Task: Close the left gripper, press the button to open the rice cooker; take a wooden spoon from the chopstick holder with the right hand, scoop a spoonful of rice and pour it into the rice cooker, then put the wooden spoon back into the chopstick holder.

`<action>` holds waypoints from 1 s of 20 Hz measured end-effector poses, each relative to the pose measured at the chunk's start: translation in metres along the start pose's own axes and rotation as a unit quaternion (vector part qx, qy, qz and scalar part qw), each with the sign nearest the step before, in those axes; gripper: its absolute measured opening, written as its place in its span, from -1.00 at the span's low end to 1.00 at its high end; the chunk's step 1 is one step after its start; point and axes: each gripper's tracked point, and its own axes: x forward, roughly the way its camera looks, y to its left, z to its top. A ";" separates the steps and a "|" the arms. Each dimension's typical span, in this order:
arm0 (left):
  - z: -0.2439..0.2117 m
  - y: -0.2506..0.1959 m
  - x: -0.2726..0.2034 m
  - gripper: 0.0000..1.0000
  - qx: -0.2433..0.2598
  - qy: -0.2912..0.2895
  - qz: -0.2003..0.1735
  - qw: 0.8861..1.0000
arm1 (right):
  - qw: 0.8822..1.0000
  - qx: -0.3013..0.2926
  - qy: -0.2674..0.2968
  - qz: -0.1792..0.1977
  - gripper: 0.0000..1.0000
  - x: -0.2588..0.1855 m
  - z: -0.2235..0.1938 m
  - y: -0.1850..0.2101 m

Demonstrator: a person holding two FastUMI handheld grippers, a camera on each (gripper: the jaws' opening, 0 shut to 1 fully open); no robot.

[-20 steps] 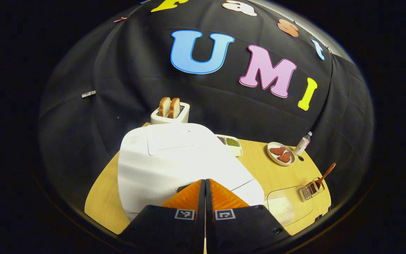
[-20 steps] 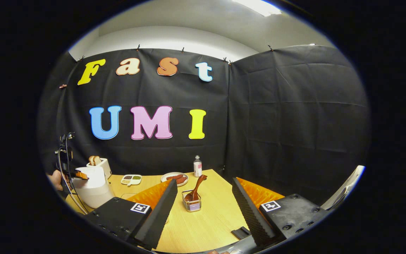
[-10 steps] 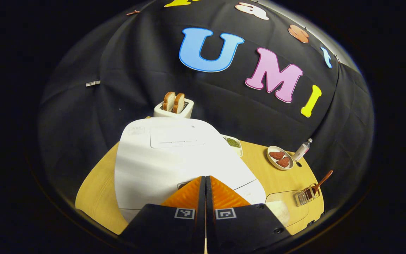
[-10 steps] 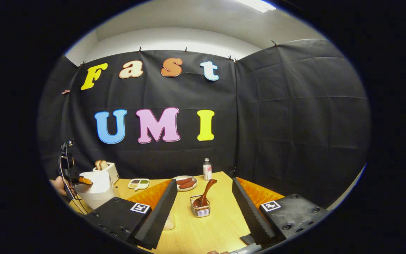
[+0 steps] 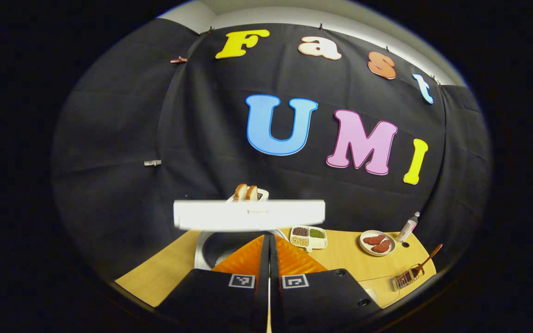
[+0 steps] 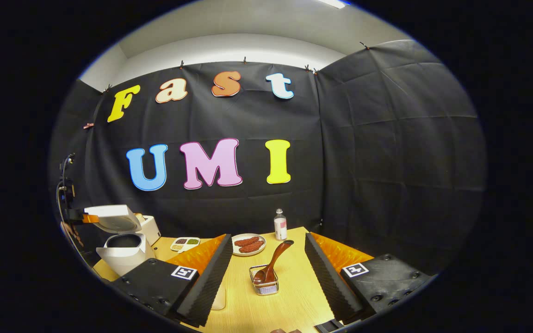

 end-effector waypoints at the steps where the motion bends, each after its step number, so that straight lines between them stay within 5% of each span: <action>1: 0.004 -0.006 -0.014 -0.84 0.010 -0.010 -0.003 1.000 | 1.000 0.007 0.007 0.002 0.96 0.008 -0.005 -0.003; 4: -0.001 -0.014 -0.059 -0.80 0.045 -0.013 0.013 0.999 | 0.999 0.028 0.029 0.011 0.96 0.032 -0.019 -0.010; 6: -0.021 -0.018 -0.089 -0.61 0.045 0.017 0.039 0.998 | 0.998 0.037 0.043 0.022 0.96 0.048 -0.030 -0.013; 7: -0.029 -0.026 -0.102 -0.16 0.032 0.023 0.042 0.998 | 0.997 0.044 0.053 0.031 0.97 0.055 -0.036 -0.013; 12: -0.054 -0.056 -0.145 0.84 0.008 0.037 0.035 0.999 | 0.992 0.065 0.097 0.052 0.96 0.099 -0.071 -0.024; 20: -0.078 -0.074 -0.175 0.91 0.029 0.066 0.083 0.994 | 0.976 0.085 0.184 0.078 0.97 0.171 -0.161 -0.026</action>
